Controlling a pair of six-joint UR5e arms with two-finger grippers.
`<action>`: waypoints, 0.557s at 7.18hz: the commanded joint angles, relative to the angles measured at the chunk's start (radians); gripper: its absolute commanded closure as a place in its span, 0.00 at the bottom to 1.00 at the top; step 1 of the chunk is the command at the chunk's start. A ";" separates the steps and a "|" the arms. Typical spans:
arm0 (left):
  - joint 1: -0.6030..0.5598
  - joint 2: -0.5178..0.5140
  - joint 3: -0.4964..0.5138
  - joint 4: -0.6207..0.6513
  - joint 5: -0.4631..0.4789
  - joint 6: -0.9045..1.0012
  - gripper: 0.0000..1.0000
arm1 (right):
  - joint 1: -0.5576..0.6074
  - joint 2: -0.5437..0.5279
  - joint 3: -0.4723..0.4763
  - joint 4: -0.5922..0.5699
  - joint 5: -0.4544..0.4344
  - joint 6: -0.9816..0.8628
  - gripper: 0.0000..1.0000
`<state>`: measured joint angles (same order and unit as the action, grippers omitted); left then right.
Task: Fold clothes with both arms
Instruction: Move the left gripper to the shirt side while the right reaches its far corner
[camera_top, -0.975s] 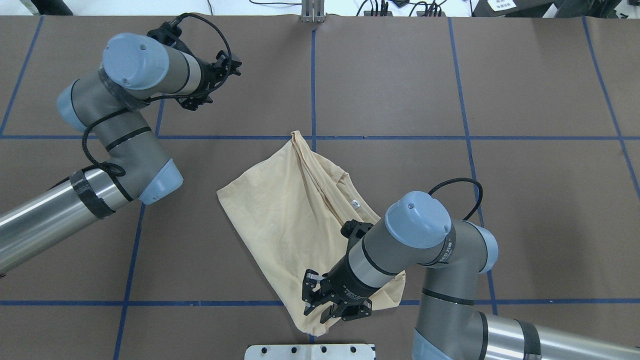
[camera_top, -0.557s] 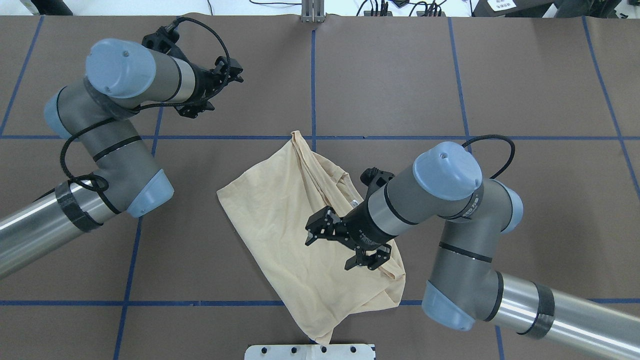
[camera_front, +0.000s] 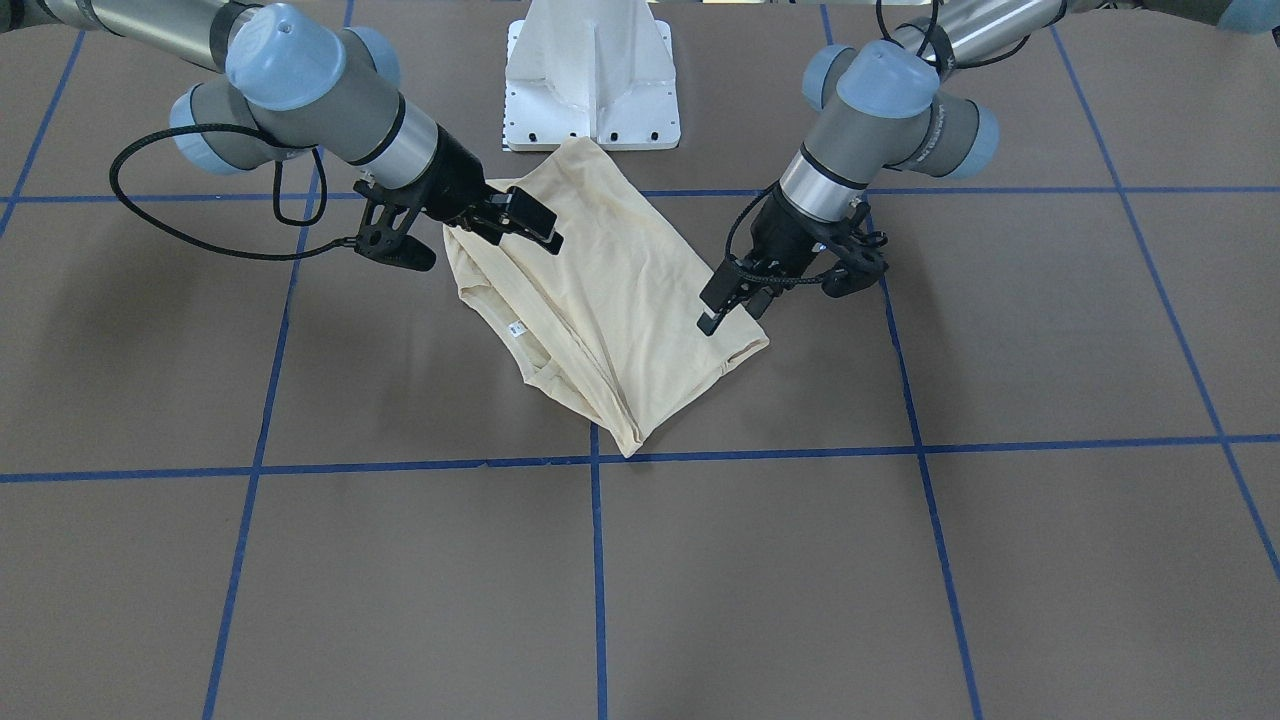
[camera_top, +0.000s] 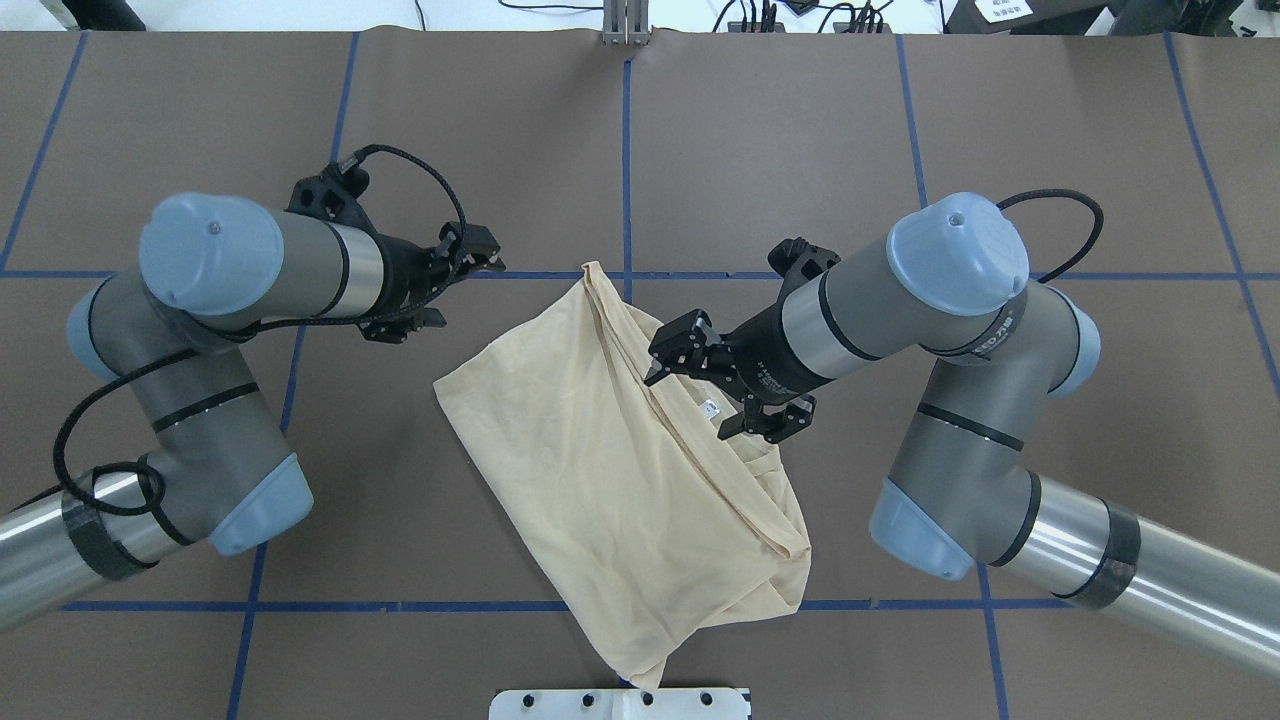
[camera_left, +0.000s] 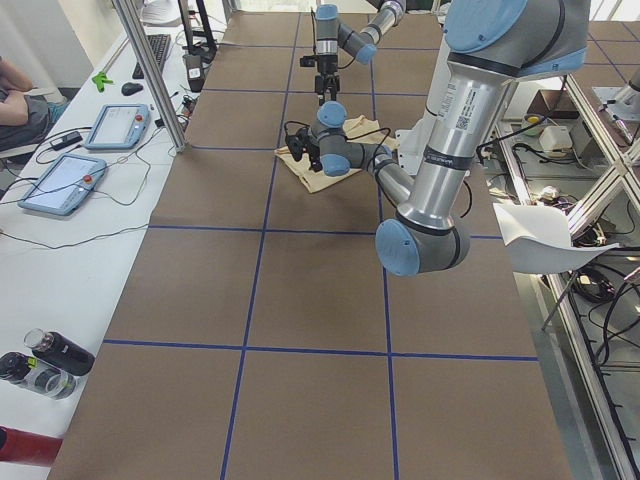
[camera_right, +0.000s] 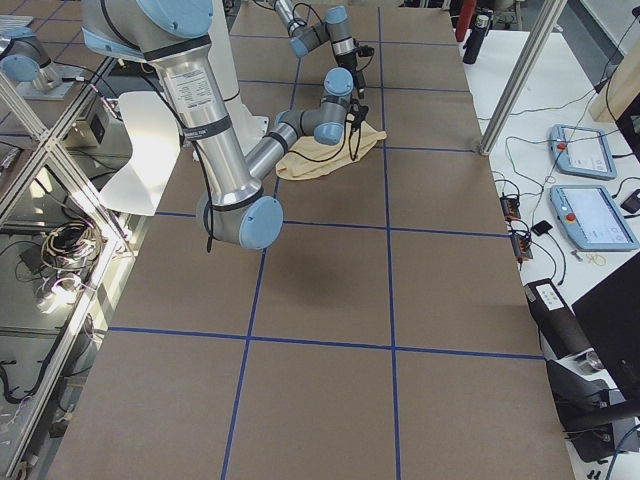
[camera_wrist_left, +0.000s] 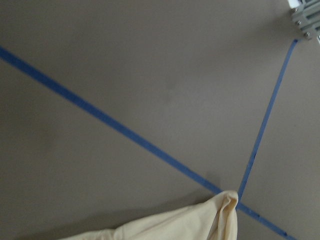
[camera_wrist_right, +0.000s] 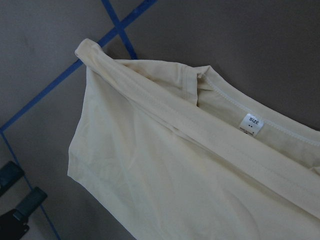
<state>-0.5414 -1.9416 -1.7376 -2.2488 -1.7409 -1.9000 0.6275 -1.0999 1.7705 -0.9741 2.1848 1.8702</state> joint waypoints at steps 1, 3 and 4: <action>0.058 0.047 0.018 -0.005 0.060 -0.014 0.02 | 0.023 0.002 0.000 0.000 0.000 -0.012 0.00; 0.058 0.041 0.050 -0.003 0.058 -0.002 0.05 | 0.028 0.002 0.000 0.000 -0.003 -0.031 0.00; 0.048 0.041 0.067 -0.003 0.058 0.004 0.07 | 0.031 0.002 0.000 0.000 -0.002 -0.029 0.00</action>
<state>-0.4868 -1.8995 -1.6907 -2.2526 -1.6836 -1.9032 0.6539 -1.0984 1.7702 -0.9741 2.1824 1.8425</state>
